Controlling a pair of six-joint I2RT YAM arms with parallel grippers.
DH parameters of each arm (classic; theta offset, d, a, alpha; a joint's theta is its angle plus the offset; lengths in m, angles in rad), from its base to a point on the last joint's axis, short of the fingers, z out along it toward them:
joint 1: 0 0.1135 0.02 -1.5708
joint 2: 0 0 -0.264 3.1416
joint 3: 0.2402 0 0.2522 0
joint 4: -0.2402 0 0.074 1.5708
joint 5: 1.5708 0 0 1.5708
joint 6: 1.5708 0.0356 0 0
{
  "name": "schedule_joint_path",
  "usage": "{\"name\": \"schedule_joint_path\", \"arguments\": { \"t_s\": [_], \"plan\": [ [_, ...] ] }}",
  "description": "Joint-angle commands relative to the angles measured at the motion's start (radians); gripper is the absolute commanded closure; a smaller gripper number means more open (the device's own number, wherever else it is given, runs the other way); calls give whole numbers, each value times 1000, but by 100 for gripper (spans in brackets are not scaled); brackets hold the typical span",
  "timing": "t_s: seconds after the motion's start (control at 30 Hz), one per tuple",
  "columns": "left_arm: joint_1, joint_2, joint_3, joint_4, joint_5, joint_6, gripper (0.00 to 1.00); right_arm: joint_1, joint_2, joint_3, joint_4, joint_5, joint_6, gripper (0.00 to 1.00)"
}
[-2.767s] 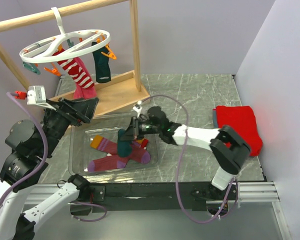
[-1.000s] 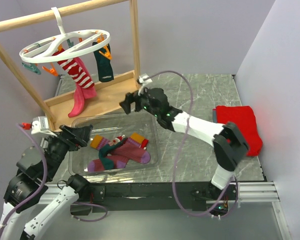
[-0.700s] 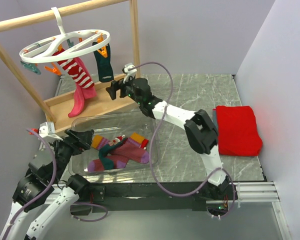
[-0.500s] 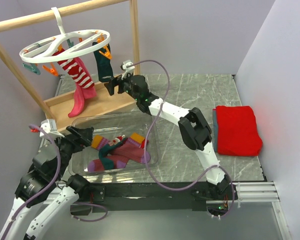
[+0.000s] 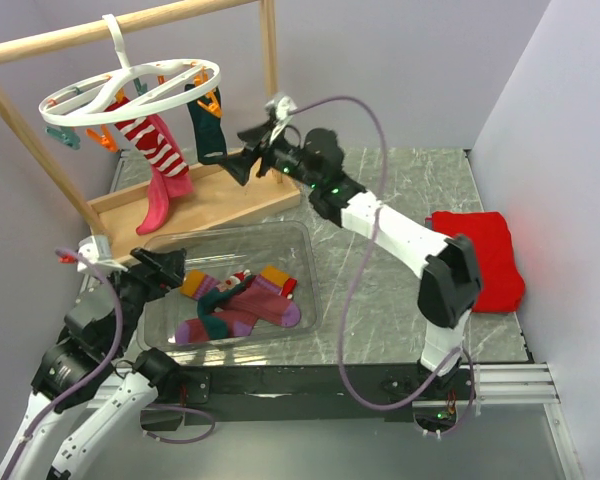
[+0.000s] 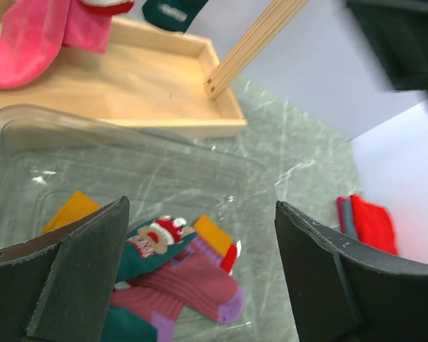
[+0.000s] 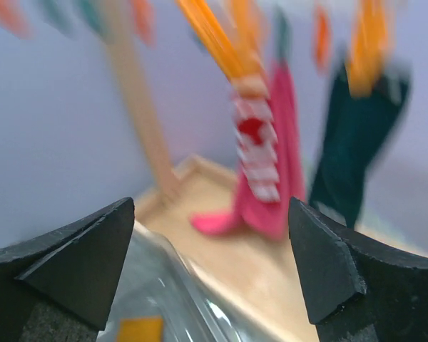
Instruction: Remove the socks clipped to the hanger
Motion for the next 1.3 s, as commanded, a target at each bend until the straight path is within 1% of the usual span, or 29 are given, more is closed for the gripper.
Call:
{"name": "schedule_joint_path", "arguments": {
  "t_s": [0.0, 0.07, 0.1, 0.17, 0.2, 0.33, 0.77, 1.0, 1.13, 1.27],
  "plan": [
    [3, -72, 7, 34, 5, -25, 12, -29, -75, 110, -9, -199, 16, 6],
    [1, -87, 5, 8, 4, -38, 12, -35, -40, 176, -40, -236, 25, 6],
    [3, -104, 5, -4, 4, -41, 12, -37, -25, 249, -79, -247, 29, 6],
    [1, -118, 10, -30, 4, -50, 12, -35, 19, 311, -98, -282, 51, 6],
    [1, -130, 7, -37, 2, -53, 12, -37, 35, 361, -109, -288, 60, 7],
    [1, -158, 7, -46, 13, -62, 12, -38, 109, 480, -167, -281, 62, 7],
    [1, -155, -18, -21, 18, -35, 12, -52, 248, 647, -189, -268, 2, 8],
    [1, -164, -24, -15, 21, -32, 12, -55, 325, 762, -181, -311, 43, 13],
    [1, -167, -22, -17, 22, -30, 12, -55, 334, 764, -162, -314, 68, 16],
    [1, -175, -27, -12, 25, -29, 12, -44, 331, 759, -158, -328, 77, 23]
  ]
}}
